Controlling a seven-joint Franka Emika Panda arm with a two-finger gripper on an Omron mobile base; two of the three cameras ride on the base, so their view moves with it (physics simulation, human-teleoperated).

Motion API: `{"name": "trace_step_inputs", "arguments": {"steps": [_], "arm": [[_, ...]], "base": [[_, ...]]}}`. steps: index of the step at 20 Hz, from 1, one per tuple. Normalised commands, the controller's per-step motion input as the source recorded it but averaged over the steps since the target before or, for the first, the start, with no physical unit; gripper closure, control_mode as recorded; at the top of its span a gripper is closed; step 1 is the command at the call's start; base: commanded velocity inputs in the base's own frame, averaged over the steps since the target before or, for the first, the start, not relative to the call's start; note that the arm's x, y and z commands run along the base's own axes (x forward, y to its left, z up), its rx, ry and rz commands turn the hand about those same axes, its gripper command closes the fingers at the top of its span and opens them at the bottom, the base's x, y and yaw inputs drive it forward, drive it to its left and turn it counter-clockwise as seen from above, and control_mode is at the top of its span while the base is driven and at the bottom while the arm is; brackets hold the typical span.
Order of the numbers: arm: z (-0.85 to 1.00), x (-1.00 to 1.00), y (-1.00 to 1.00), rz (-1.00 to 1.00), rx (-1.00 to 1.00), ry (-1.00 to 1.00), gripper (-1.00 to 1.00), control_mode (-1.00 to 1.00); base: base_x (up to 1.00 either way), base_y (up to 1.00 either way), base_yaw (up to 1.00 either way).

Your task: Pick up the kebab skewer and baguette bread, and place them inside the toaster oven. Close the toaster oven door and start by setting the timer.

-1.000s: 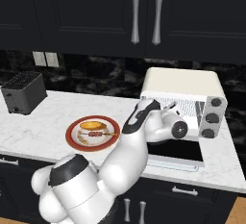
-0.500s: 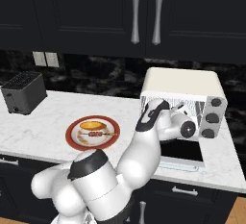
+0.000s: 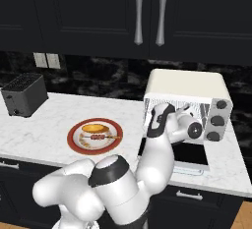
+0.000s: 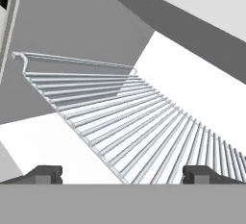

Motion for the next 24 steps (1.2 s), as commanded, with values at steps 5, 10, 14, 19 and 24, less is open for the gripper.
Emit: {"name": "trace_step_inputs", "arguments": {"steps": [5, 10, 14, 19, 24], "arm": [[-0.12, 0.26, -0.03, 0.00, 0.00, -0.02, -1.00, -1.00], [-0.03, 0.23, -0.11, 0.00, 0.00, -0.02, -1.00, -1.00], [-0.01, 0.03, -0.05, 0.00, 0.00, 0.00, 1.00, -1.00], [0.00, -0.03, -0.07, -0.01, 0.00, 0.00, 1.00, -1.00], [0.01, -0.28, -0.17, -0.06, 0.04, 0.04, 1.00, -1.00]], "base": [[0.00, 0.00, 0.00], [0.00, 0.00, 0.00], [0.00, 0.00, 0.00], [0.00, 0.00, 0.00], [0.00, 0.00, 0.00]]}}
